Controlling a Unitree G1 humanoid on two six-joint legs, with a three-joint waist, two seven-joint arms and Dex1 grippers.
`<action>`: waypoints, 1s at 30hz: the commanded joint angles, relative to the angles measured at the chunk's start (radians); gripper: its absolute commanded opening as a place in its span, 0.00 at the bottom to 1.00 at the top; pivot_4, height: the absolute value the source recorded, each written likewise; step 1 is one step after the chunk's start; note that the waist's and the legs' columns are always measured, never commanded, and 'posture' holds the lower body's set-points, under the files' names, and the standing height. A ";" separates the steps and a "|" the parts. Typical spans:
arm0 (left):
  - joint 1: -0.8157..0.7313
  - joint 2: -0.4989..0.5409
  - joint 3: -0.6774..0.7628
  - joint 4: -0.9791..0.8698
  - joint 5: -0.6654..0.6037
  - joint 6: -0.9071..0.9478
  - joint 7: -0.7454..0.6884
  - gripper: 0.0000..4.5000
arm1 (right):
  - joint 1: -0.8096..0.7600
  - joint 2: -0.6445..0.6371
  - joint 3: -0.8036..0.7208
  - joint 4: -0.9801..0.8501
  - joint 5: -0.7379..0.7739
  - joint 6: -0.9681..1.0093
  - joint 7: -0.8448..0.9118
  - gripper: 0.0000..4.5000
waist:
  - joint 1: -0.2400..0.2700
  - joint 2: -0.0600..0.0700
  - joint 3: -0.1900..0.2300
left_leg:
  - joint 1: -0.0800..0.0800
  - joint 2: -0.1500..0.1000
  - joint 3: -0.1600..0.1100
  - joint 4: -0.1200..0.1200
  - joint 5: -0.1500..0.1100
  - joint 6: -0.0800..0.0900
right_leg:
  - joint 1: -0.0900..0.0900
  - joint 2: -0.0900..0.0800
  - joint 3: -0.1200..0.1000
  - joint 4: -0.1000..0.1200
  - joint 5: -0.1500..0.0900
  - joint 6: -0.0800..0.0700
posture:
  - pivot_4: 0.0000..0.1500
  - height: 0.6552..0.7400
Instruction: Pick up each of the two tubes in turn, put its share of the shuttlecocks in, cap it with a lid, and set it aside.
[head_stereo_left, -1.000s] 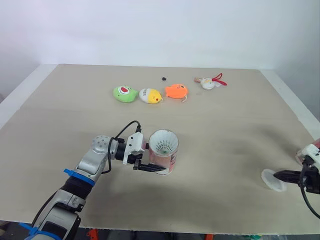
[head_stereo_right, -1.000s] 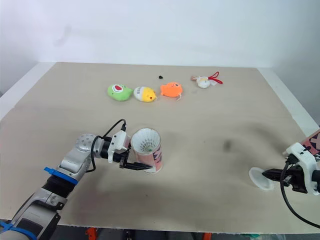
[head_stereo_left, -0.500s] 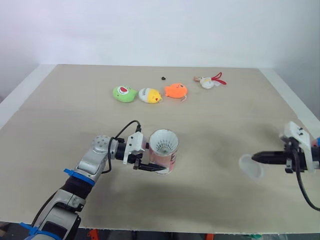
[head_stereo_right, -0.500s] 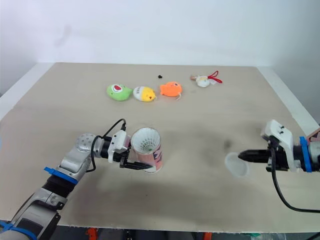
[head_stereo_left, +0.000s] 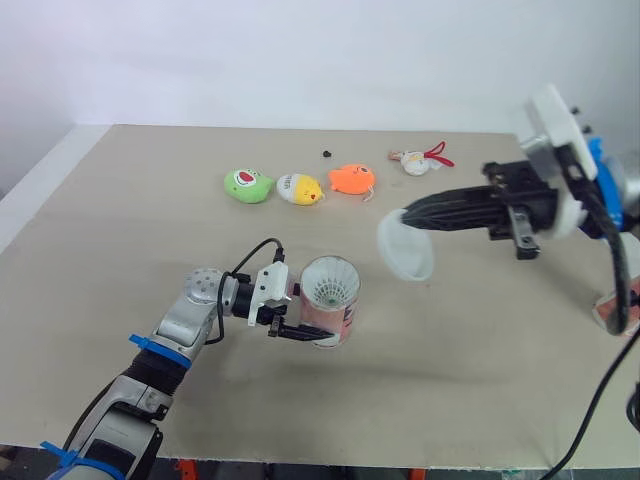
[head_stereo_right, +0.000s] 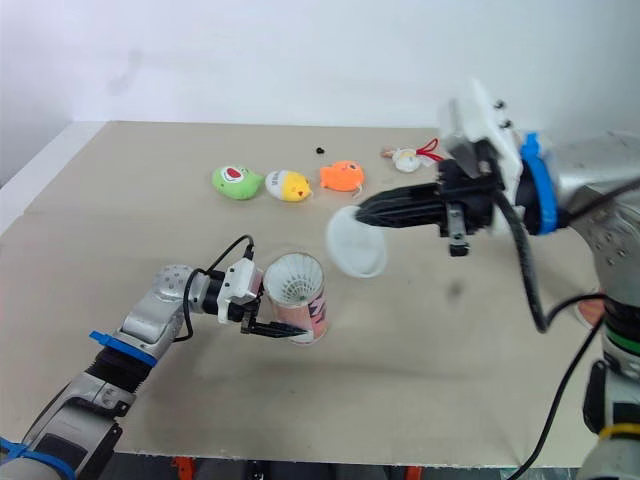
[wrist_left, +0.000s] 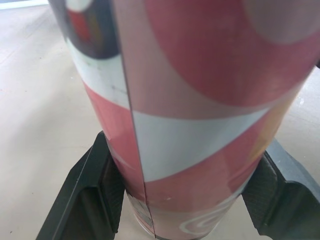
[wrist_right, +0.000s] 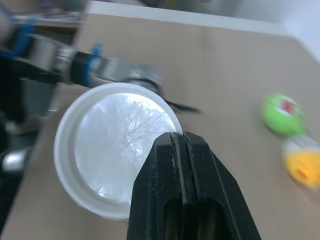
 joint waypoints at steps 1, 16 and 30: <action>-0.004 0.017 -0.001 0.032 0.044 0.005 0.011 0.61 | -0.115 0.071 0.096 -0.002 -0.026 -0.027 0.033 0.02 | 0.000 0.000 0.000 | -0.001 0.000 0.001 0.000 0.000 0.000 | -0.001 0.000 0.000 0.000 0.000 0.000 | 1.00 1.00; 0.008 0.040 -0.001 -0.003 0.033 0.054 -0.002 0.61 | -0.180 0.198 0.538 0.246 -0.570 -0.432 0.160 0.02 | -0.001 -0.003 -0.003 | -0.001 0.001 0.000 0.001 0.000 0.000 | -0.002 0.005 -0.002 0.001 0.002 -0.002 | 1.00 1.00; 0.008 0.039 0.004 -0.016 0.029 0.080 -0.007 0.61 | -0.236 0.217 0.452 0.094 -0.601 -0.426 0.156 0.02 | -0.004 -0.003 -0.002 | -0.002 0.005 0.001 -0.001 0.002 0.002 | -0.006 0.006 -0.002 0.004 0.005 -0.011 | 1.00 1.00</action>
